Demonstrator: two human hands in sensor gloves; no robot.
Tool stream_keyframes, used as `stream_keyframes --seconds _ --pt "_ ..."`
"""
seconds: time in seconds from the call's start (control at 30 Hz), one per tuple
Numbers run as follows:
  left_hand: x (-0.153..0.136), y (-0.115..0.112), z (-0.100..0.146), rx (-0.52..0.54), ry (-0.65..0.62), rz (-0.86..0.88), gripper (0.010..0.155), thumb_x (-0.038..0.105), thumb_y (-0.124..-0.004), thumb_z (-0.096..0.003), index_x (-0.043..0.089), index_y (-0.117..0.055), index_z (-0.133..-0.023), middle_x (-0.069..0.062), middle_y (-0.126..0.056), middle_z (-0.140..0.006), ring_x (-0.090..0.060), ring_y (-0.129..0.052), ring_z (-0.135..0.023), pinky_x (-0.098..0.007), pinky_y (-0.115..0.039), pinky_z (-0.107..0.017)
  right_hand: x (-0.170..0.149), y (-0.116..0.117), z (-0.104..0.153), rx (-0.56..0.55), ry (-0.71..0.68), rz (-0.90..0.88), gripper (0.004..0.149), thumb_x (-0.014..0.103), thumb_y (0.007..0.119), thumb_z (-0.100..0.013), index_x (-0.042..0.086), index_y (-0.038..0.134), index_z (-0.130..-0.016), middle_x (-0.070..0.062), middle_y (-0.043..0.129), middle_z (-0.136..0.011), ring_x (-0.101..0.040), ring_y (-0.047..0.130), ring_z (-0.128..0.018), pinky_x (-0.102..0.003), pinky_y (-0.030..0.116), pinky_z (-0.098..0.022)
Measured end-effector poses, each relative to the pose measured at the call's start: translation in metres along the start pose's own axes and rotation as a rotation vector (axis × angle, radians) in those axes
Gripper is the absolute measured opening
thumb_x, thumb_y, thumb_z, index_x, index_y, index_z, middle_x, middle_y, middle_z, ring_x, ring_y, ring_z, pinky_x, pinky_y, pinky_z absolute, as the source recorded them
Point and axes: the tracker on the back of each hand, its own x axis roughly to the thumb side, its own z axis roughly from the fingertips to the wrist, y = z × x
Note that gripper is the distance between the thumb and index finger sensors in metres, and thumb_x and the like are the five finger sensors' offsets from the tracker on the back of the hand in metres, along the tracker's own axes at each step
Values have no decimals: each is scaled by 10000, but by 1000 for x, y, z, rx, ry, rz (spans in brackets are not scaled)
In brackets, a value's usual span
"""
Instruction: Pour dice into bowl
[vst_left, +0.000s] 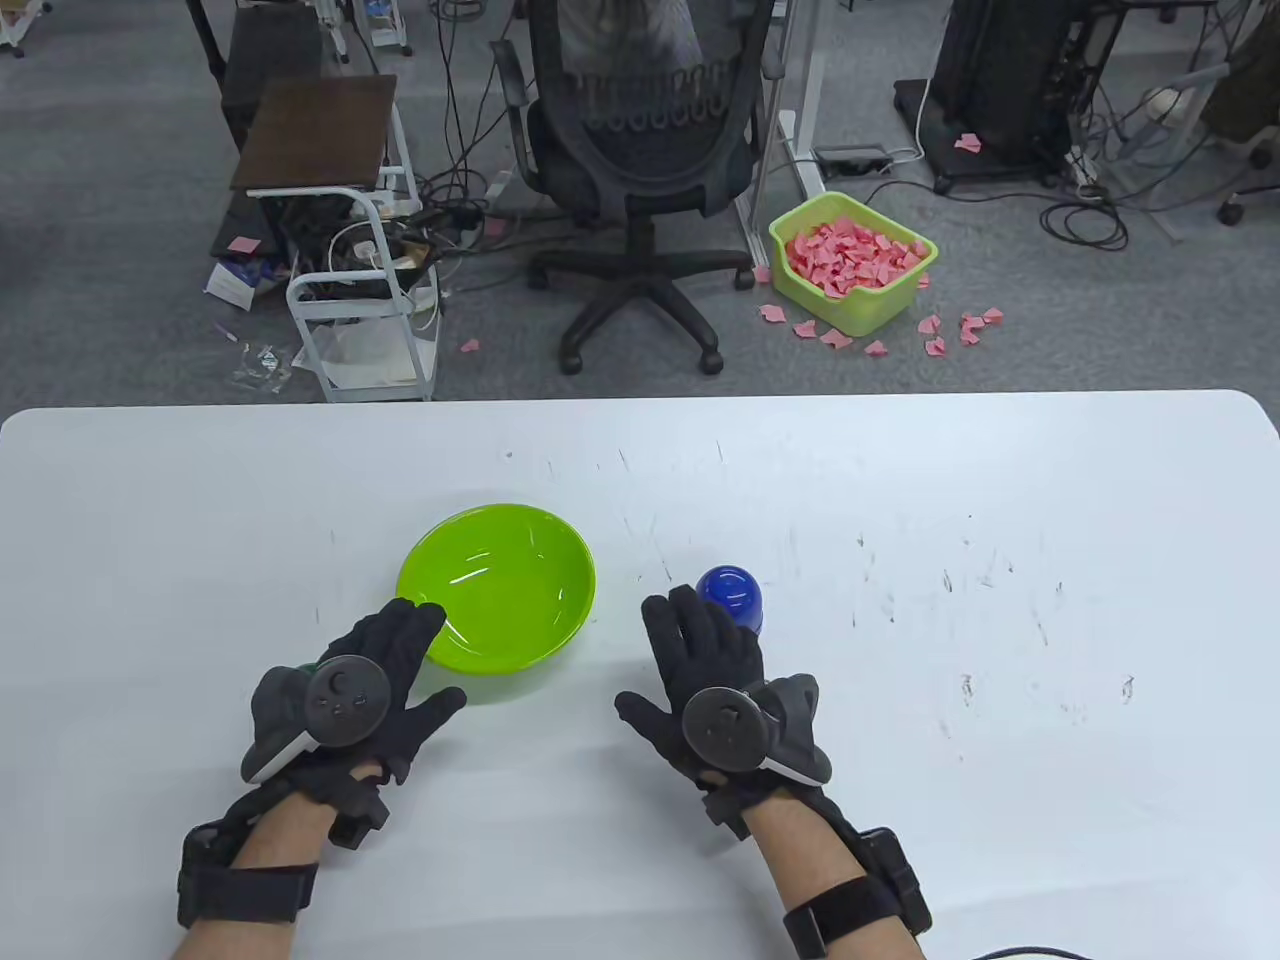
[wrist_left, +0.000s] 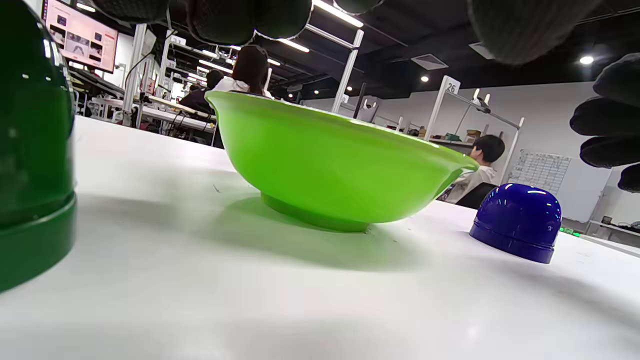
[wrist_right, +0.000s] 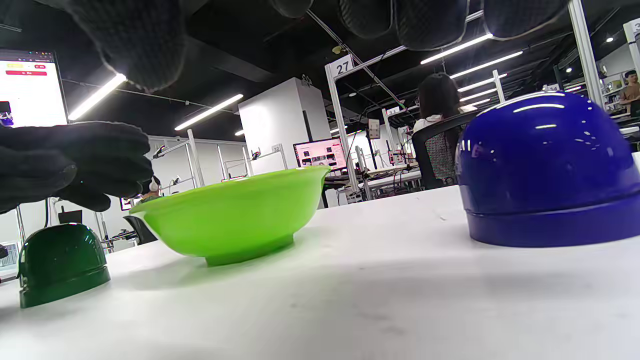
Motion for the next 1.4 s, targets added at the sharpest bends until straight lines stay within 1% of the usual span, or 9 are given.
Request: stream_keyframes --seconds 0.1,0.17,0.37,0.53,1.0,1.23,1.4 --pt "0 -3 -1 -16 -2 4 842 672 -717 -436 360 -346 -1125 -106 -439 -1198 -400 -531 -1098 -664 -509 -781 -3 1 0 10 11 -1 892 535 742 -573 67 265 -1164 -345 345 -1200 -646 463 -989 -803 473 -651" --pt "2 -1 0 -8 -8 -2 844 674 -716 -436 362 -342 -1126 -104 -437 -1199 -397 -531 -1099 -663 -509 -782 -4 0 0 9 16 1 893 534 744 -572 66 266 -1164 -341 346 -1201 -645 465 -989 -803 472 -652" --pt "6 2 1 0 -19 -4 848 673 -718 -437 364 -335 -1128 -104 -428 -1203 -398 -523 -1104 -665 -505 -785 -5 -9 3 -19 23 4 893 535 747 -570 66 271 -1163 -339 348 -1202 -643 469 -990 -802 479 -652" --pt "6 1 0 2 -25 -5 849 674 -717 -437 367 -332 -1128 -101 -427 -1204 -397 -519 -1107 -664 -504 -787 -5 -13 4 -31 32 11 893 533 749 -569 68 272 -1164 -339 353 -1203 -644 471 -990 -802 476 -654" --pt "-4 8 1 30 -5 52 844 672 -720 -437 362 -344 -1127 -104 -454 -1198 -399 -545 -1097 -661 -521 -780 -11 -26 3 -79 90 39 892 525 759 -567 63 281 -1163 -339 350 -1202 -642 470 -991 -803 472 -656" --pt "-4 9 0 29 -7 77 845 671 -722 -437 364 -344 -1128 -103 -457 -1198 -398 -547 -1098 -661 -522 -781 -15 -31 -9 -77 132 65 900 524 771 -563 63 287 -1164 -334 344 -1205 -643 469 -993 -803 471 -658" --pt "-3 9 0 26 -13 83 847 672 -722 -438 365 -341 -1129 -104 -456 -1199 -399 -549 -1098 -663 -521 -781 -23 -32 -29 -36 189 75 919 527 785 -557 68 275 -1168 -334 332 -1212 -650 457 -994 -807 466 -659"
